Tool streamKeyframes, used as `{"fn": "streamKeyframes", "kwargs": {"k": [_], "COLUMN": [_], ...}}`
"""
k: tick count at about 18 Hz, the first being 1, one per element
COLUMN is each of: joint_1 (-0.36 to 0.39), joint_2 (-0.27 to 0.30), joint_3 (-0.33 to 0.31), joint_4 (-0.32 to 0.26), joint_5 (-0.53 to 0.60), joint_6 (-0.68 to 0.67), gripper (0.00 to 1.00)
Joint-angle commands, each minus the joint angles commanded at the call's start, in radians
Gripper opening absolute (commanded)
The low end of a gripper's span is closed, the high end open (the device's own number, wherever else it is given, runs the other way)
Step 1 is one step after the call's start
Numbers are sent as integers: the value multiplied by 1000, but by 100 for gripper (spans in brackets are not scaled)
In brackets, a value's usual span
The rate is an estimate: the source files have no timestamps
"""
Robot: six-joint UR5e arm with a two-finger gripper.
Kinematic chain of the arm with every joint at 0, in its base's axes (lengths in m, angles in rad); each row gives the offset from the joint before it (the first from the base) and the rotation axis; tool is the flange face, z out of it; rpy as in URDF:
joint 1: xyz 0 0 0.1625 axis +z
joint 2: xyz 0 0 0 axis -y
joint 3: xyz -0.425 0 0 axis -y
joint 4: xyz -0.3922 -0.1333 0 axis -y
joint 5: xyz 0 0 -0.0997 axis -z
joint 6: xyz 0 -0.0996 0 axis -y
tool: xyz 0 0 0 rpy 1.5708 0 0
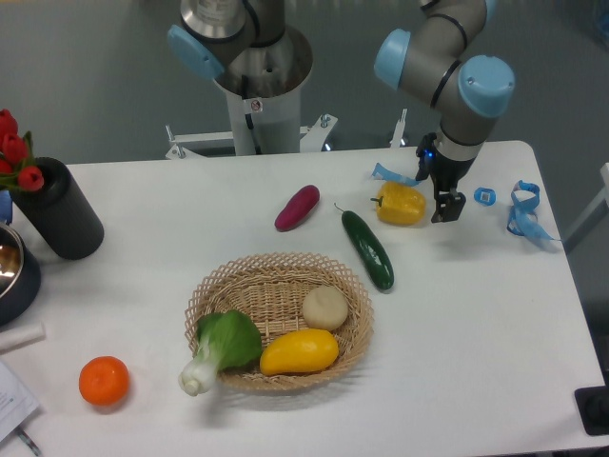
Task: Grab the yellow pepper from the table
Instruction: 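Close the gripper around the yellow bell pepper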
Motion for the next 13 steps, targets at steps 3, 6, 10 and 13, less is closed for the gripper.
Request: {"fn": "streamKeyframes", "kwargs": {"k": [3,6,10,13], "joint_1": [0,0,0,0], "joint_2": [-2,-3,-5,-5], "joint_3": [-23,-34,-43,-46], "joint_4": [2,2,3,14], "joint_5": [0,0,-2,-3], "joint_6": [0,0,-2,-6], "gripper": [100,100,95,92]}}
